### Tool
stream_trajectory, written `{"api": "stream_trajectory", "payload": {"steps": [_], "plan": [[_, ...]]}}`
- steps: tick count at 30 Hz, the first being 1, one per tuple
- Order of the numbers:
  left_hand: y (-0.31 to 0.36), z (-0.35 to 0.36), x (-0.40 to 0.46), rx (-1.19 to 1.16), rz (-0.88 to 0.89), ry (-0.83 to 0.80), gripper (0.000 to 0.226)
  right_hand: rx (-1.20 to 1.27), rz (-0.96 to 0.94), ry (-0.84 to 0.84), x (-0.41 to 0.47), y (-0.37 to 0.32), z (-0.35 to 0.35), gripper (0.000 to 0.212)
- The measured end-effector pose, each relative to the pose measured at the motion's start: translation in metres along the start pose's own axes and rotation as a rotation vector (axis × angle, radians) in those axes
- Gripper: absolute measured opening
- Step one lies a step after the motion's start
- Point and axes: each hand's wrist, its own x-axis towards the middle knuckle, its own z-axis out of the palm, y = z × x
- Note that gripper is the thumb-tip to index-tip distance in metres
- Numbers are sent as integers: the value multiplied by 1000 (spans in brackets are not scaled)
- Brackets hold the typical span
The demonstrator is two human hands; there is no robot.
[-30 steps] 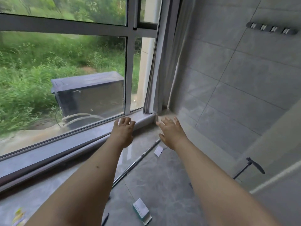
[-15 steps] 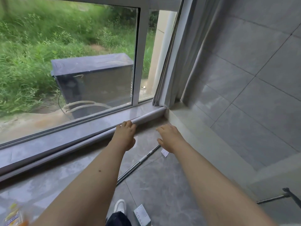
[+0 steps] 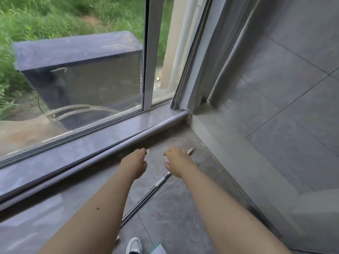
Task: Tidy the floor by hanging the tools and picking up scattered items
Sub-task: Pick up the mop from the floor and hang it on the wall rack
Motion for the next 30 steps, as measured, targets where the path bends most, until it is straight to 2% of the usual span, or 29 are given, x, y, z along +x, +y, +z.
{"api": "stream_trajectory", "payload": {"steps": [12, 24, 30], "plan": [[-21, 127, 112, -133, -165, -142, 39, 31, -19, -180, 115, 64, 109, 42], [-64, 349, 238, -208, -269, -176, 39, 66, -39, -275, 233, 128, 326, 33], [-91, 455, 300, -213, -238, -174, 40, 87, 28, -290, 286, 154, 434, 30]]}}
